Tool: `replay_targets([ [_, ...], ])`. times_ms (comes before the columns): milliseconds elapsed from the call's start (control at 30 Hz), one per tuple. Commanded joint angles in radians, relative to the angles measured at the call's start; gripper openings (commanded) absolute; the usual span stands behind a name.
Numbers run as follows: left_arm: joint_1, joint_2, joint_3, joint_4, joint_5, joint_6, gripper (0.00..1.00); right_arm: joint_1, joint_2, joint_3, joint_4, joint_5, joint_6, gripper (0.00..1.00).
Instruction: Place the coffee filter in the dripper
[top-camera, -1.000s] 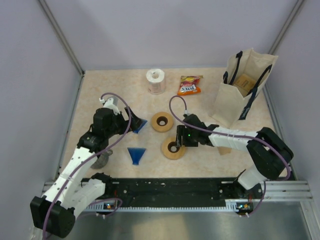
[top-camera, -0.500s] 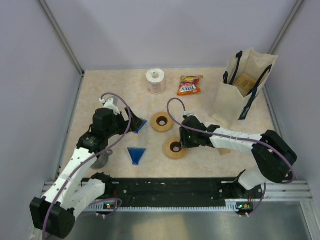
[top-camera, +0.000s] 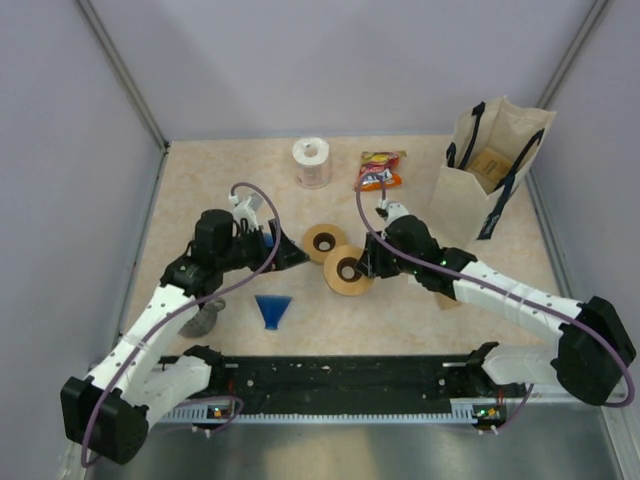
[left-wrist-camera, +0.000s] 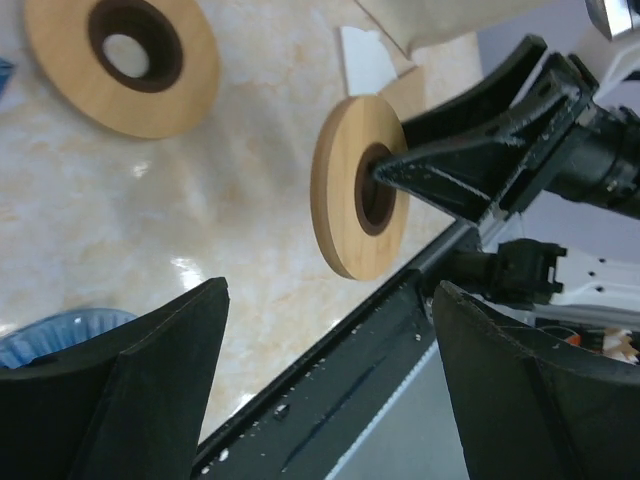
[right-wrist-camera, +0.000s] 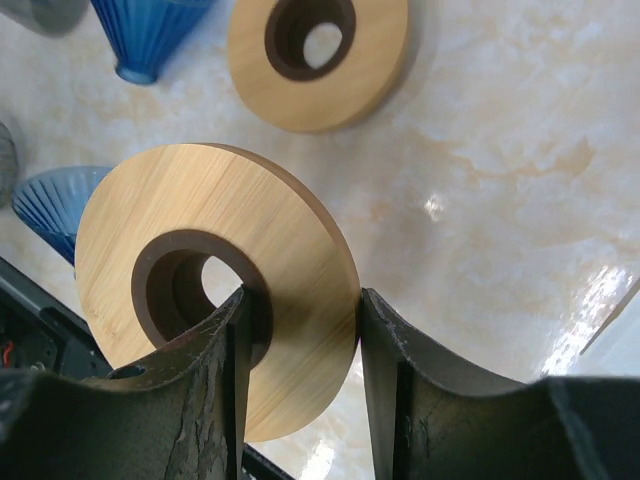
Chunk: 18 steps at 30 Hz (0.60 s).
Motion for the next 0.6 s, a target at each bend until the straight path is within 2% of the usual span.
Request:
replay_targets([
  [0,-0.031,-0.032,0.003,0.095,0.143,-0.057,0.87,-0.044,-0.085,0.062,0.11,-0.072,-0.05,0.17],
  [233,-0.084,0.03,-0.043,0.251,0.172,-0.154,0.82,-0.045,-0.087,0.109,0.125,-0.155,-0.057,0.18],
  [433,-0.102,0.059,-0.036,0.271,0.149,-0.15,0.7,-0.045,-0.085,0.115,0.155,-0.227,-0.047,0.18],
  [567,-0.108,0.065,-0.037,0.274,0.147,-0.153,0.59,-0.045,-0.085,0.109,0.182,-0.256,-0.028,0.18],
])
